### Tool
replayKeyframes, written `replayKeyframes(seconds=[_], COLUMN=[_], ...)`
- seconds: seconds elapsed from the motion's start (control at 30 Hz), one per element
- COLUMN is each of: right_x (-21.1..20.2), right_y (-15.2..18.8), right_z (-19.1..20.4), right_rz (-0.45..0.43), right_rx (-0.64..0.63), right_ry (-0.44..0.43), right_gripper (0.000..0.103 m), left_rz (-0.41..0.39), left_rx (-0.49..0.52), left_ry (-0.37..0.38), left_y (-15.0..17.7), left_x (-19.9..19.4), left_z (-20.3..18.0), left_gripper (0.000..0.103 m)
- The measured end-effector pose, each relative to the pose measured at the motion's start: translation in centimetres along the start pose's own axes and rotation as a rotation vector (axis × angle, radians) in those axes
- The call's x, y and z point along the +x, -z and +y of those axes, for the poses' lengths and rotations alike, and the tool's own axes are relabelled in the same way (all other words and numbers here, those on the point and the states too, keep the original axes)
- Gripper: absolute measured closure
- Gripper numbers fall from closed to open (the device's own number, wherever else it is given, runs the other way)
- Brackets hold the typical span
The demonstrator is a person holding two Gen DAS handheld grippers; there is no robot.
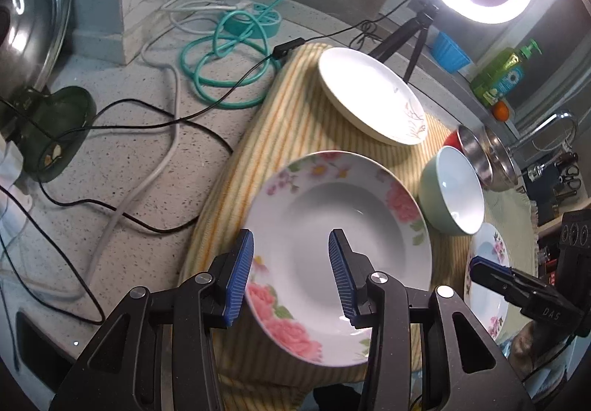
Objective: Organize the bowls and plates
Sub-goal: 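Move both grippers to the pink-rose plate and grip its rim, then lift the pink-rose plate with both grippers over the floral plate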
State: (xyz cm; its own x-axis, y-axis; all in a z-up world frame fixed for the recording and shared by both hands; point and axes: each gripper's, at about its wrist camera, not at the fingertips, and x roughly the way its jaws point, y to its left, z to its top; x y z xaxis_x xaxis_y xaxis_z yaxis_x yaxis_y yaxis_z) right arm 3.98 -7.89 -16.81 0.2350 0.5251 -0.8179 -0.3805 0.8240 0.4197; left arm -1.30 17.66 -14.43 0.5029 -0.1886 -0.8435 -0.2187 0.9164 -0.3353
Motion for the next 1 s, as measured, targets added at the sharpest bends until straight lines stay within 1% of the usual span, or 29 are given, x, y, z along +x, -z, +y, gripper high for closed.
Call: replayKeyframes(seconds=[0.2, 0.27, 0.33, 0.43, 0.57, 0.63, 0.77, 0.87, 1.0], right_x=[2.4, 2.9, 3.5, 4.4, 5.4, 5.8, 6.2, 6.3, 6.3], right_y=[-0.5, -0.6, -0.7, -0.9, -1.1, -1.2, -1.5, -1.5, -1.6], right_z=[0.7, 0.7, 0.7, 0.9, 1.0, 1.2, 1.6, 1.9, 1.9], right_rz=[0.031, 0.041, 0.05, 0.063, 0.082, 0.089, 0.103, 0.105, 0.107], right_rx=[-0.01, -0.003, -0.002, -0.01, -0.014, -0.022, -0.045, -0.057, -0.044], right_ry=[0.023, 0.021, 0.022, 0.031, 0.029, 0.03, 0.023, 0.036, 0.029], right_gripper=[0.064, 0.068, 0.069, 0.074, 0.08, 0.081, 0.088, 0.088, 0.088], left_rz=[0.04, 0.049, 0.058, 0.068, 0.073, 0.074, 0.077, 0.076, 0.078], left_rx=[-0.048, -0.046, -0.046, -0.043, -0.034, -0.03, -0.022, -0.017, -0.025], left_ry=[0.031, 0.038, 0.046, 0.06, 0.067, 0.067, 0.065, 0.059, 0.056], left_y=[-0.6, -0.7, -0.7, -0.8, -0.9, -0.9, -0.9, -0.8, -0.5], left_x=[1.5, 1.9, 2.2, 2.6, 2.9, 3.0, 3.0, 3.0, 2.8], left_z=[2.0, 2.2, 2.3, 2.4, 2.4, 2.4, 2.4, 2.3, 2.2], left_gripper=[0.063, 0.065, 0.066, 0.074, 0.076, 0.077, 0.078, 0.078, 0.078])
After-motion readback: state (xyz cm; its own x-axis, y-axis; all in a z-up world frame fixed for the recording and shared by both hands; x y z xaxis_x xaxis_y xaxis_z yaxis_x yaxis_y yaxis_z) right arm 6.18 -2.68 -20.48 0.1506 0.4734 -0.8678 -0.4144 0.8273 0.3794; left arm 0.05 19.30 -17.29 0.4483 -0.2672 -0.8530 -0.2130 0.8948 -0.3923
